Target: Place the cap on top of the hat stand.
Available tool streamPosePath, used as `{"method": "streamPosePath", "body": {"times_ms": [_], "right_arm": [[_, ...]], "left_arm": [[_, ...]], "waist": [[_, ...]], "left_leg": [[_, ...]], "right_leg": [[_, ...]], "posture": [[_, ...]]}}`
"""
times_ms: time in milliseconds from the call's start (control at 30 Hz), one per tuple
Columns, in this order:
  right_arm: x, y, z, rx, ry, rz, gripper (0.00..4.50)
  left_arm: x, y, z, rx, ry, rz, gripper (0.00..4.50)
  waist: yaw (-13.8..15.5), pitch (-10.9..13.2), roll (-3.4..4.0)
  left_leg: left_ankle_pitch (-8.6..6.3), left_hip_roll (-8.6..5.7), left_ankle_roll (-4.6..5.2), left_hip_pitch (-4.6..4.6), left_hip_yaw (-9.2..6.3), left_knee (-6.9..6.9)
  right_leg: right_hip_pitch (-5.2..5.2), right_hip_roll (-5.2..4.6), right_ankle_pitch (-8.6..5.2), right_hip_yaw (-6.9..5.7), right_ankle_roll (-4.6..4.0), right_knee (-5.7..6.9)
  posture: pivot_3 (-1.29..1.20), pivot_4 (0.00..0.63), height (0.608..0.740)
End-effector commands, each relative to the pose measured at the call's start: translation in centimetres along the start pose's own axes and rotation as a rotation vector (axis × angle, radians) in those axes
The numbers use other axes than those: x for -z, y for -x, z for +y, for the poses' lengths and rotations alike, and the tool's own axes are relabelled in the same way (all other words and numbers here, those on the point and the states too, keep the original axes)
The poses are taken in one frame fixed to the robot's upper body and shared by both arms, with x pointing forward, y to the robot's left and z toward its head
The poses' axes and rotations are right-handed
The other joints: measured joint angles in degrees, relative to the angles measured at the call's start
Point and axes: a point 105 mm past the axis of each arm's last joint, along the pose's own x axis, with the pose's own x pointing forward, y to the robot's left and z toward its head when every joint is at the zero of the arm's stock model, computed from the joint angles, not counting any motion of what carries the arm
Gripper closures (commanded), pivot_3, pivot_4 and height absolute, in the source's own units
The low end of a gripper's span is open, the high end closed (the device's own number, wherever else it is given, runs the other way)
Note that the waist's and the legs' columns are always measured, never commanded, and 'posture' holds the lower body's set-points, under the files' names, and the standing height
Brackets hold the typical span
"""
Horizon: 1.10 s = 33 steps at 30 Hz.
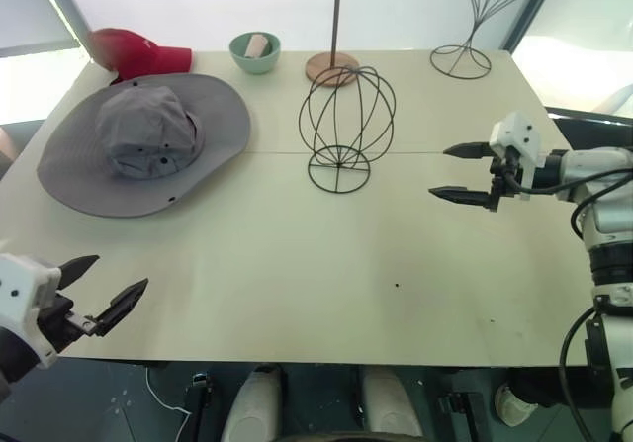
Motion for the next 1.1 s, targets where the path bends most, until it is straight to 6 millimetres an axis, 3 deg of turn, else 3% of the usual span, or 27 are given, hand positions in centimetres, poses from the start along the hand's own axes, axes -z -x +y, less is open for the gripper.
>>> {"method": "streamPosePath", "body": {"times_ms": [33,467,633,867,967,1100], "right_arm": [[-1.6,0.8,-0.9,0.037,0.043,-0.042,0.06],[-1.8,0.9,-0.7,0.021,0.023,-0.049,0.06],[-2.2,1.0,-0.7,0.018,0.052,-0.04,0.06],[-5.7,2.3,0.6,-0.075,0.153,-0.057,0.06],[-8.4,3.0,2.8,-0.177,0.186,-0.1,0.06],[-11.4,3.7,5.8,-0.29,0.182,-0.172,0.06]], "left_arm": [[-0.5,0.2,-0.5,0.023,-0.022,-0.024,0.0],[-0.7,-0.1,0.2,-0.016,-0.003,-0.041,0.0],[-1.8,-0.5,0.3,-0.006,-0.029,-0.071,0.0],[-4.8,-2.1,-1.1,0.021,-0.373,-0.053,0.0],[-4.5,-3.2,-2.0,0.051,-0.6,0.016,0.0],[-3.5,-5.1,-0.9,-0.023,-0.833,0.104,0.0]], "waist": [[0.0,0.0,0.0],[0.0,0.0,0.0],[0.0,0.0,0.0],[0.1,0.1,0.1],[0.1,0.1,0.13],[0.1,0.1,0.18]], "left_leg": [[0.0,0.0,0.0,0.0,0.0,0.0],[0.0,0.0,0.0,0.0,0.0,0.03],[0.0,0.0,0.0,0.0,0.0,0.03],[0.0,-0.01,-0.01,0.0,0.01,0.04],[0.0,0.0,-0.01,0.0,0.0,-0.02],[0.0,0.0,0.0,0.01,0.01,-0.06]], "right_leg": [[0.0,0.0,0.0,0.0,0.0,0.0],[0.01,0.0,0.01,0.0,0.01,0.02],[0.0,0.0,0.04,0.0,0.06,0.02],[0.0,0.0,0.07,0.01,0.1,0.04],[-0.01,0.02,0.08,0.01,0.13,0.04],[-0.03,0.02,0.08,0.01,0.12,0.03]], "posture": [[0.0,0.15,0.74],[0.0,0.15,0.74],[0.0,0.15,0.74],[0.0,0.15,0.74],[0.0,0.15,0.74],[0.0,0.15,0.74]]}}
